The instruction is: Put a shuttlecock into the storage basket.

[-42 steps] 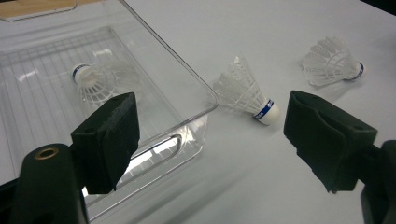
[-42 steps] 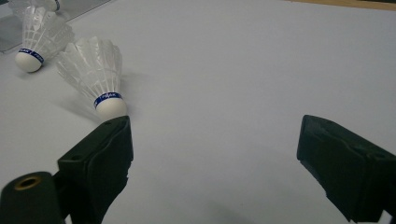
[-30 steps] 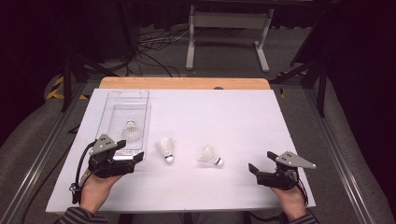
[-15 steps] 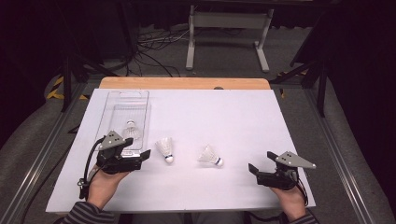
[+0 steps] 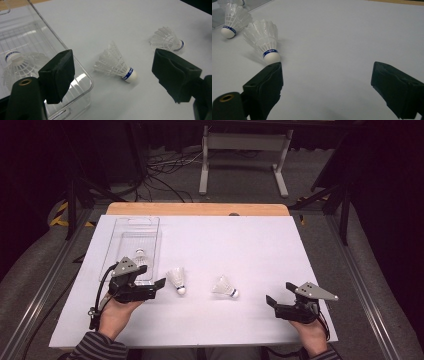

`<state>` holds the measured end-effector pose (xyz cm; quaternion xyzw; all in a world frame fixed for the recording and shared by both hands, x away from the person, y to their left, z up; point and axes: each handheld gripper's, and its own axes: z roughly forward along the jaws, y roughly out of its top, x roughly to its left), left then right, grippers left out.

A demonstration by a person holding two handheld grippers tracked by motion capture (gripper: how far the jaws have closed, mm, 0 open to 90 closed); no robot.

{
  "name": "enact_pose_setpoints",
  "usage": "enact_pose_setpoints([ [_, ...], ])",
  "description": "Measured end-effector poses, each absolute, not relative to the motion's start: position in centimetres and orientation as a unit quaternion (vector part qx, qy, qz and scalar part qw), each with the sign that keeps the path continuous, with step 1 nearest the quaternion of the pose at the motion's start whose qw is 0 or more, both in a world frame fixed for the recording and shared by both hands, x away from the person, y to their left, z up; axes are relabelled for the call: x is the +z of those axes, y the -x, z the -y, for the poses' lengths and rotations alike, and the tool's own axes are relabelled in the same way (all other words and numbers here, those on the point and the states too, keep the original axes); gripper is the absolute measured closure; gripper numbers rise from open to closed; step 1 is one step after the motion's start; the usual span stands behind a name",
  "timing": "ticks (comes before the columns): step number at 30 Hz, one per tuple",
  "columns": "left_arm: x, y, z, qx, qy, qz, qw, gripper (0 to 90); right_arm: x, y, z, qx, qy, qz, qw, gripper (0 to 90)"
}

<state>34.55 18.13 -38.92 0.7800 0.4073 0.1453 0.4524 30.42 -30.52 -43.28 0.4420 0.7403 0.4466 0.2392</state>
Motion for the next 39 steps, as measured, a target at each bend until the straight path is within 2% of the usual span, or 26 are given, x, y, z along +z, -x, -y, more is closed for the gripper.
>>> enact_pose_setpoints([
  [39, -38.0, -36.3, -16.0, 0.138, -0.792, -0.394, 0.446, 19.6, -43.3, -30.4, 30.5, 0.447, -0.44, -0.741, 0.238, 11.1],
])
